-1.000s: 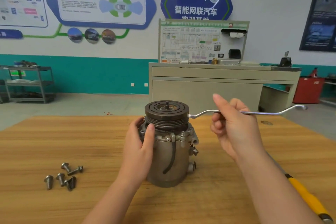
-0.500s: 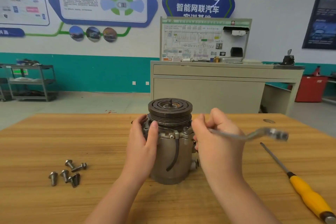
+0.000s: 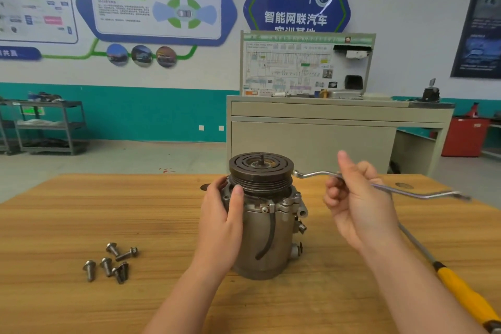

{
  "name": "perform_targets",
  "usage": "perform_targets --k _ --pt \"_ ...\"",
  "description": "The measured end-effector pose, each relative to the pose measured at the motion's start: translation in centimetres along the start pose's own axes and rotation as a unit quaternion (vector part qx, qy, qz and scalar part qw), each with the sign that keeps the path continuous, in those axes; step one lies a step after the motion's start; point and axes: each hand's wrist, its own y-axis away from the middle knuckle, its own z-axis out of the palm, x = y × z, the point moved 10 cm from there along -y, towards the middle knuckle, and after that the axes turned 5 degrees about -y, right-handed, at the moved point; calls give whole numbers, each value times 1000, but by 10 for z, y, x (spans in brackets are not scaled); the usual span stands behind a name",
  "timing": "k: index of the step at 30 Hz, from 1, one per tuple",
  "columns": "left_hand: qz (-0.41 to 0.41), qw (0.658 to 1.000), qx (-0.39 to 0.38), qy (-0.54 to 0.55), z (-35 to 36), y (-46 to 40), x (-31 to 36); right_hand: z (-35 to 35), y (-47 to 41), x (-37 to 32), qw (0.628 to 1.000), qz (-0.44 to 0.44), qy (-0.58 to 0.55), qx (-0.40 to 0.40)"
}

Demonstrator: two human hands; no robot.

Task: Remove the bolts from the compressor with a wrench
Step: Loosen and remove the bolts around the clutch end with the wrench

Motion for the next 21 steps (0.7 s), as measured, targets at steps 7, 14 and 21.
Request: perform_targets --k 7,14,21 --pt "-8 1000 8 6 -3 0 3 27 33 -23 948 -153 278 3" --pt "19 999 16 -25 -3 5 10 41 52 -17 903 -224 366 20" --pt "75 988 7 -138 3 9 22 37 61 -13 888 -254 384 -13"
